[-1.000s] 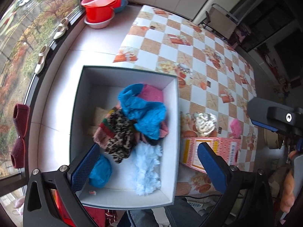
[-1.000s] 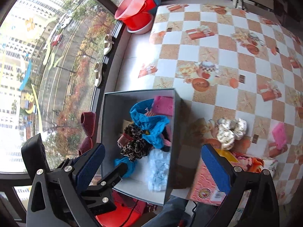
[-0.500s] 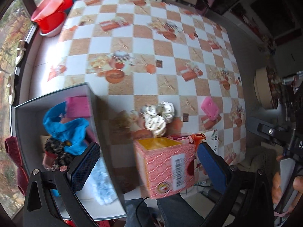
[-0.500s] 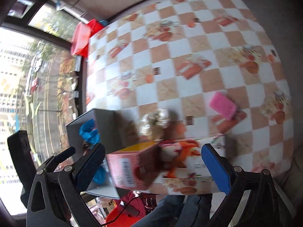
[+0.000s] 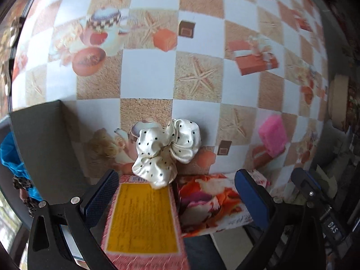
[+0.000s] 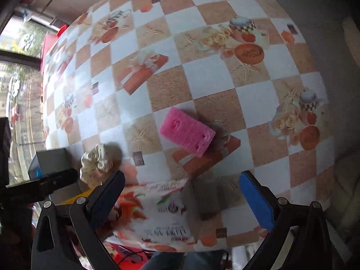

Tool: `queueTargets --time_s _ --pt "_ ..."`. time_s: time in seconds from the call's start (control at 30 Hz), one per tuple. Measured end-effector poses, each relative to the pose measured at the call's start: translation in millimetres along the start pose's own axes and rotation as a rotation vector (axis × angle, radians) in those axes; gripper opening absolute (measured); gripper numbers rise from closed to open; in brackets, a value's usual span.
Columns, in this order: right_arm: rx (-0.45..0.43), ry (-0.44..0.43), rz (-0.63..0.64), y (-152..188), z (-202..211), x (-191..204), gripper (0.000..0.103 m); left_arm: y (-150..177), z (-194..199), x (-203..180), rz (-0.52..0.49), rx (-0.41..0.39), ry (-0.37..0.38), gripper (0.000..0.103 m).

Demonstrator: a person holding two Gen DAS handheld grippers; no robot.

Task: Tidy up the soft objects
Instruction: 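Move both tools back toward the polka-dot scrunchie and pink sponge, then grasp the white polka-dot scrunchie with the left tool while the right tool grasps the pink foam sponge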

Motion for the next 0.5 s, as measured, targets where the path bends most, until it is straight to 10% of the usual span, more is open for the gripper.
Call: queueTargets --time_s 0.5 --pt "0.076 -0.062 -0.366 -35.0 -69.4 -15.6 0.102 -17.5 -55.5 -0.2 0.193 0.112 -0.025 0.103"
Point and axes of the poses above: each gripper's, at about its wrist camera, not at the fingertips, and z roughly against the way its jaws point, x to its left, y to its underside, the point moved 8 cm from there along -z, roughly the way its jaws point, and after that the axes turned 4 degrees about -z, right-handed, at the moved point
